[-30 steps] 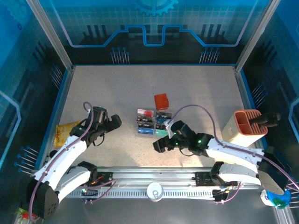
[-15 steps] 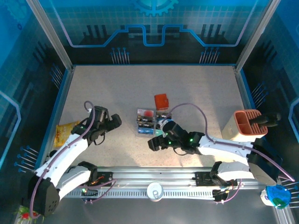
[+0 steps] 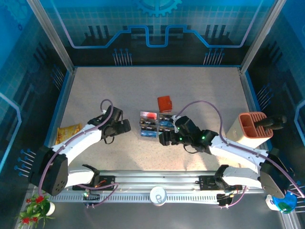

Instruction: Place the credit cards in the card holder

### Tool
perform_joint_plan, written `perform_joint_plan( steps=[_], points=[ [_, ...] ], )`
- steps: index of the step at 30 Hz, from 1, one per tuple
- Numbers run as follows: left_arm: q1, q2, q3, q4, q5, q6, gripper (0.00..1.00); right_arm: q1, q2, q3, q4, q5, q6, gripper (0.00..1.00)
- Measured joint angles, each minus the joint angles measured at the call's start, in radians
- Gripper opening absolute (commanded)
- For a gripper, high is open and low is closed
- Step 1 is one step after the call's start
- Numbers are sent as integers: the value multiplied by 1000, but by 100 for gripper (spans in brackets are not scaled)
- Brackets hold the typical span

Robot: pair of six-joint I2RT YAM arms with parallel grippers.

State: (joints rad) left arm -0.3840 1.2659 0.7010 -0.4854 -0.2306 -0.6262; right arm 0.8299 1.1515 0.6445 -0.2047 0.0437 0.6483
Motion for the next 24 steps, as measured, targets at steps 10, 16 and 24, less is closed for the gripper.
perform_joint_plan(
  steps=[10,16,24],
  points=[
    [-90,150,45,-2,-68,0,99,23,103,-58,88,-80,41,80],
    [-140,216,66,-3,-92,-1,99,29,155,-60,130,-79,48,80],
    [-210,273,110,-3,-121,-9,99,7,163,-94,148,-67,48,80]
  ],
)
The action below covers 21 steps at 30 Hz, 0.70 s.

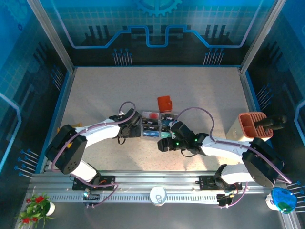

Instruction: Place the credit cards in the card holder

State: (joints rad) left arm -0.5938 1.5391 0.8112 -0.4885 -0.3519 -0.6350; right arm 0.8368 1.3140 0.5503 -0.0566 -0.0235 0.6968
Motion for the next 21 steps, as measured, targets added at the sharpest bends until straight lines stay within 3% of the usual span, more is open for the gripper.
perform_joint_plan(
  steps=[11,21],
  points=[
    [-99,114,89,-2,-19,-30,99,-163,-7,-35,43,23,-11,80],
    [-168,275,283,-4,-19,-47,99,-364,-43,-66,39,19,-60,80]
  ],
)
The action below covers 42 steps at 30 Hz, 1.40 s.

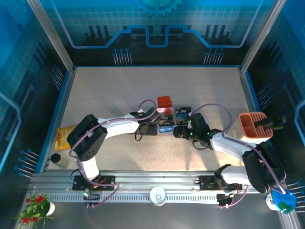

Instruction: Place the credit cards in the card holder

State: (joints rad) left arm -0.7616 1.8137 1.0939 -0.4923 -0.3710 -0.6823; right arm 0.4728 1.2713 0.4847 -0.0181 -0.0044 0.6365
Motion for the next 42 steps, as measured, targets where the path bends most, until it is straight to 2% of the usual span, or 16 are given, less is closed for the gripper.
perform_joint_plan(
  steps=[8,14,20,25,28,31,35,42],
  points=[
    [-43,108,146,-11,0,0,99,-129,-4,-1,-24,-13,-55,81],
    [-61,132,188,-11,1,1,99,-162,-30,-1,-87,-51,-83,81],
    [-55,86,151,-19,1,3,99,-166,-161,0,-158,-101,-83,80],
    [-3,-92,56,-29,5,5,99,-166,-276,18,-237,-136,-76,80],
    [70,-185,38,-26,18,12,99,-166,-339,38,-283,-143,-71,80],
    [153,-210,52,-25,32,39,99,-157,-374,61,-323,-146,-62,80],
    [208,-119,185,-58,47,100,99,-117,-380,97,-364,-138,-58,81],
    [211,187,616,-126,66,222,99,-39,-389,115,-426,-74,-45,86]
  ],
)
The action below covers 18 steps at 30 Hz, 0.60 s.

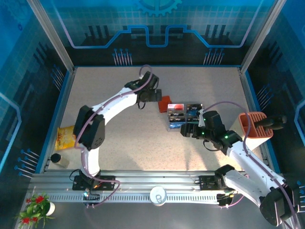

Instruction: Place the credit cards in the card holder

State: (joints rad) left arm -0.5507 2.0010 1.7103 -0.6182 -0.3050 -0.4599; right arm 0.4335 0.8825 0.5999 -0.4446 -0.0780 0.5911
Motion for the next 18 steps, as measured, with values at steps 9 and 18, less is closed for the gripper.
perform_joint_plan(
  steps=[9,18],
  points=[
    [2,359,416,-125,68,68,99,26,-67,-18,-27,10,15,84],
    [0,425,434,-215,70,121,99,27,-66,-32,-25,-9,15,83]
  ],
)
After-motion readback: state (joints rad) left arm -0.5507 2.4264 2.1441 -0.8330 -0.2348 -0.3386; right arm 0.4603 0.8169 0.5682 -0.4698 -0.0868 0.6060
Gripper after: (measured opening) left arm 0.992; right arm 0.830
